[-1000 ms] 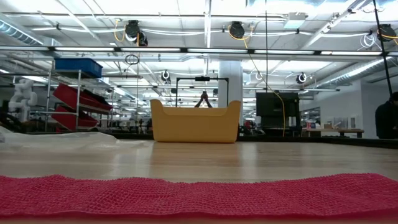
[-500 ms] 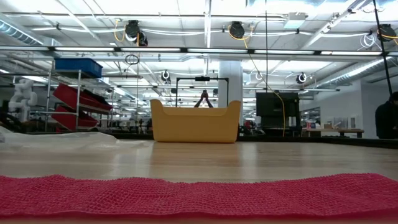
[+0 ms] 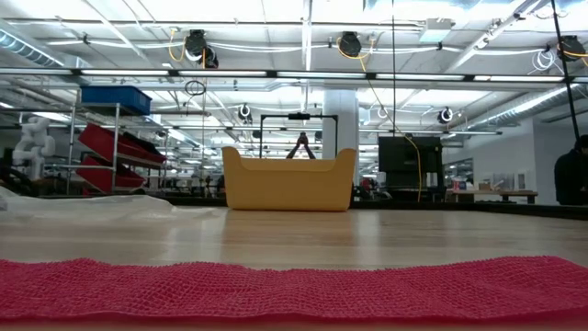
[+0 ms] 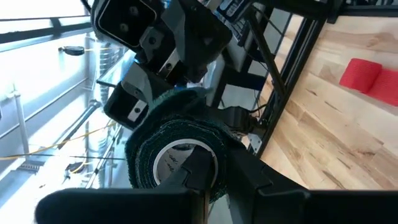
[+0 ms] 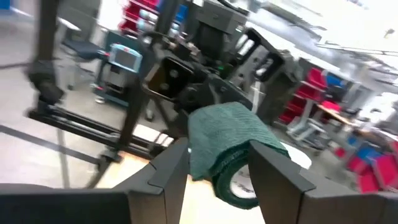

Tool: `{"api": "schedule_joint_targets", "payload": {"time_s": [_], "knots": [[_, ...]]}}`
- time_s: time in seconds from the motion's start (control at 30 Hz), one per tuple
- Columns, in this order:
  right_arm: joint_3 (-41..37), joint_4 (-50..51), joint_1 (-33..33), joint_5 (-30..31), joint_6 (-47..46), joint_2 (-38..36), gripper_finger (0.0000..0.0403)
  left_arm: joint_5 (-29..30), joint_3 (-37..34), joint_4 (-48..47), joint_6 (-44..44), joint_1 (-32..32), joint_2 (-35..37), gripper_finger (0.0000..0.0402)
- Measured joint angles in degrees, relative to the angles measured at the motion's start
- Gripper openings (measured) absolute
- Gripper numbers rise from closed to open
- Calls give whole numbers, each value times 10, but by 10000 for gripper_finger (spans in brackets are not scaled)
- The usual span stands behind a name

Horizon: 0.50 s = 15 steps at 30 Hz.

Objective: Roll bandage
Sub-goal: Roll the green bandage

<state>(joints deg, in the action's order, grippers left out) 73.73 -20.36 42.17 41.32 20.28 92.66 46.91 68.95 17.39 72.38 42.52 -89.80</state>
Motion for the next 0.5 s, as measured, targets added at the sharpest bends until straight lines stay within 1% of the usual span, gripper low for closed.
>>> {"api": "schedule_joint_targets", "payload": {"time_s": [0.27,0.37,0.5], "knots": [[0,7,0,-14,-24,0,153,7,0,1,0,-1,0,38],[0,28,0,-14,-49,0,153,7,0,1,0,-1,0,38],[0,56,0,-11,-83,0,153,24,0,1,0,-1,0,38]]}}
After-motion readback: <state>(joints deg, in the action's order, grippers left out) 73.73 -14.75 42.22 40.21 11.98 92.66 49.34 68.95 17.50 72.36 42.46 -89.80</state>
